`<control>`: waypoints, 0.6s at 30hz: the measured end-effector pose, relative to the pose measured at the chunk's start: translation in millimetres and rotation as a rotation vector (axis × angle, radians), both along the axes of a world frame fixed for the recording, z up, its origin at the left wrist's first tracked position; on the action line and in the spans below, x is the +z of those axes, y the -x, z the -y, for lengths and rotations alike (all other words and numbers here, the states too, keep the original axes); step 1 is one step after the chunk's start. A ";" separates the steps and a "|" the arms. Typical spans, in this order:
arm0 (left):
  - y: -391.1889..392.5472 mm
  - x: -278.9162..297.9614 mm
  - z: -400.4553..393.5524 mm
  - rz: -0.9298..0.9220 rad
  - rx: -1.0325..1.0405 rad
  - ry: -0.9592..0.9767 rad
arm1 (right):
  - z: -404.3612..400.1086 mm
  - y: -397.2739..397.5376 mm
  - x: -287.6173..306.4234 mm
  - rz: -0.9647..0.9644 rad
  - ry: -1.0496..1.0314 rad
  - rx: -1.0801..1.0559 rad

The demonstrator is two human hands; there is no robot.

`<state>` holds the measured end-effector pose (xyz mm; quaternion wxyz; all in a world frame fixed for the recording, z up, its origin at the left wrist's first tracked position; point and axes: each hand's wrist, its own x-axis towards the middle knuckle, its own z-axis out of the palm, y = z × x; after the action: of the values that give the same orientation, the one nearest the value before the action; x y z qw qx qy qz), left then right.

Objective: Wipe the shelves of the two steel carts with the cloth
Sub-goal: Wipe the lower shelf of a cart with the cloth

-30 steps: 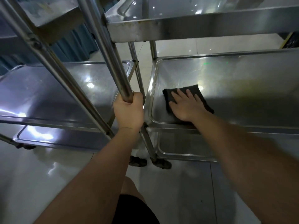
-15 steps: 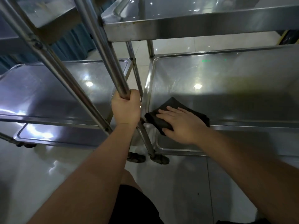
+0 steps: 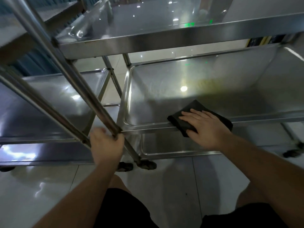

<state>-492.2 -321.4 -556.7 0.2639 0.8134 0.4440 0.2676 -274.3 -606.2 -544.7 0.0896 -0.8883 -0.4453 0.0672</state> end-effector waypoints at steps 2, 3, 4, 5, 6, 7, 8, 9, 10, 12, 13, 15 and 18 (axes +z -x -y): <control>5.6 -11.7 22.6 -0.159 0.003 0.131 | 13.5 -5.9 -0.5 -0.012 -0.024 -0.040; 5.8 -16.2 34.2 -0.222 -0.054 0.152 | 20.2 -8.7 -1.3 -0.016 -0.041 -0.062; 3.4 -19.4 45.2 -0.258 -0.139 0.130 | 27.4 -11.3 -2.3 -0.016 -0.057 -0.083; -1.6 -21.2 56.0 -0.266 -0.237 0.092 | 35.4 -14.0 -3.7 -0.011 -0.069 -0.103; -8.9 -20.0 67.2 -0.247 -0.341 0.048 | 43.6 -16.8 -5.6 -0.003 -0.076 -0.120; -18.4 -16.6 77.7 -0.216 -0.442 -0.002 | 51.8 -20.3 -7.7 0.006 -0.077 -0.137; -28.7 -11.0 88.4 -0.190 -0.530 -0.059 | 59.6 -24.3 -9.7 0.013 -0.074 -0.156; -40.3 -6.1 99.0 -0.174 -0.601 -0.118 | 67.6 -28.3 -11.6 0.018 -0.067 -0.176; -51.6 -1.1 109.2 -0.169 -0.655 -0.171 | 75.4 -32.7 -13.4 0.022 -0.064 -0.194; -72.1 6.3 129.6 -0.163 -0.730 -0.244 | 91.3 -40.3 -16.6 0.034 -0.066 -0.227; -81.3 8.9 139.7 -0.164 -0.745 -0.272 | 99.6 -44.2 -18.2 0.042 -0.070 -0.244; -98.4 11.8 158.7 -0.163 -0.754 -0.313 | 118.1 -51.9 -21.6 0.056 -0.077 -0.280; -123.8 13.3 185.2 -0.172 -0.814 -0.316 | 147.3 -63.6 -25.5 0.074 -0.090 -0.334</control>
<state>-368.3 -506.5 -543.3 0.1823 0.9716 0.0615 0.1379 -210.8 -753.5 -570.2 0.1227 -0.9470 -0.2970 -0.0013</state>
